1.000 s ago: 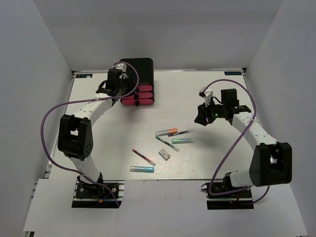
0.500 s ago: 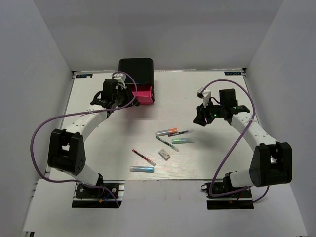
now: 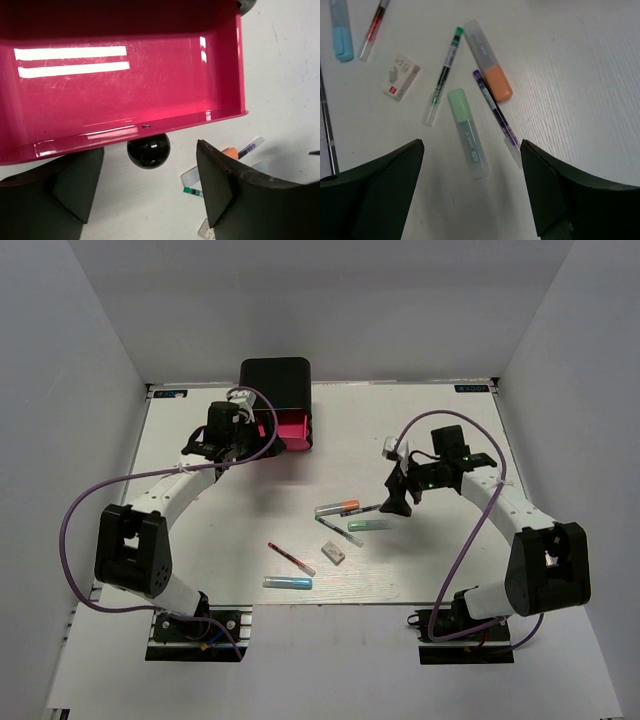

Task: Sort the stationery into containers
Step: Grab a piece of stationery with the right arm

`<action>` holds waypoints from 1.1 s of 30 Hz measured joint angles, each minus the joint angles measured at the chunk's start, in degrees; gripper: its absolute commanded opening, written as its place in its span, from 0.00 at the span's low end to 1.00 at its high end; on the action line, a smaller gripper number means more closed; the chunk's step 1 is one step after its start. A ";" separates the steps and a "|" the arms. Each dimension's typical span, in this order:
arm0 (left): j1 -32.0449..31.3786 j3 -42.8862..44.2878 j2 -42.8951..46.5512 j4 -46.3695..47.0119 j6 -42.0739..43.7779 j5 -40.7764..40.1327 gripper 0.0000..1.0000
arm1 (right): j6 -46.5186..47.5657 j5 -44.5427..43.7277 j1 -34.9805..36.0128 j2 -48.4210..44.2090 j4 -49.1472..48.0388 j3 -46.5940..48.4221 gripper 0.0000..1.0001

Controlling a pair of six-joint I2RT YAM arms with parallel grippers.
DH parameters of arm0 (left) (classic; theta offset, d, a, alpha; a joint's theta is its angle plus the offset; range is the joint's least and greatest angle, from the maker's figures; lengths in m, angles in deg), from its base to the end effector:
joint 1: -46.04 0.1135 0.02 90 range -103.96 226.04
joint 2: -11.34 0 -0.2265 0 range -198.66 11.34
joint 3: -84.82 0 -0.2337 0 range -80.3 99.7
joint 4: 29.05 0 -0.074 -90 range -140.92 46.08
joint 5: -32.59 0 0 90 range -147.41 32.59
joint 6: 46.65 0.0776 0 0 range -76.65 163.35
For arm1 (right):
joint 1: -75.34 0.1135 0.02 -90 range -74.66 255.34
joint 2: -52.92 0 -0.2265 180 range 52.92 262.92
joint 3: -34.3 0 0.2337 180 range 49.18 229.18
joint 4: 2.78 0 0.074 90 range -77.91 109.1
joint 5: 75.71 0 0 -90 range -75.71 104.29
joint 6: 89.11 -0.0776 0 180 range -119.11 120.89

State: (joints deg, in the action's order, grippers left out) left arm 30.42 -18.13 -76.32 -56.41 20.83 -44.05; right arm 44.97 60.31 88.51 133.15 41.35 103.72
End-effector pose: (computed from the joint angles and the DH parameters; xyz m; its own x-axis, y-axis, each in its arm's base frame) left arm 0.3403 -0.1137 0.2048 -0.7149 -0.1871 -0.6738 0.1771 0.8837 -0.4333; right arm 0.2644 0.1192 0.1882 -0.1825 -0.5388 -0.8224 -0.9572 0.2883 0.0235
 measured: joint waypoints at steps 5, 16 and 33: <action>0.00 -1.11 3.69 -0.83 0.09 0.04 0.92 | 15.28 5.84 4.33 0.85 6.49 0.02 0.85; 0.07 -7.56 15.87 -3.23 0.04 -0.04 0.93 | 36.70 5.18 18.82 9.05 14.49 0.17 0.82; 0.07 -23.19 40.98 -11.89 -7.82 -3.85 0.93 | 30.93 -5.95 32.30 21.00 3.85 6.43 0.82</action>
State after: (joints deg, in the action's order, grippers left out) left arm 30.48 -41.32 -35.33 -68.30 13.00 -47.90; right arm 75.90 54.37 120.82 154.15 45.20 110.15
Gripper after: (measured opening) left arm 0.927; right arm 0.820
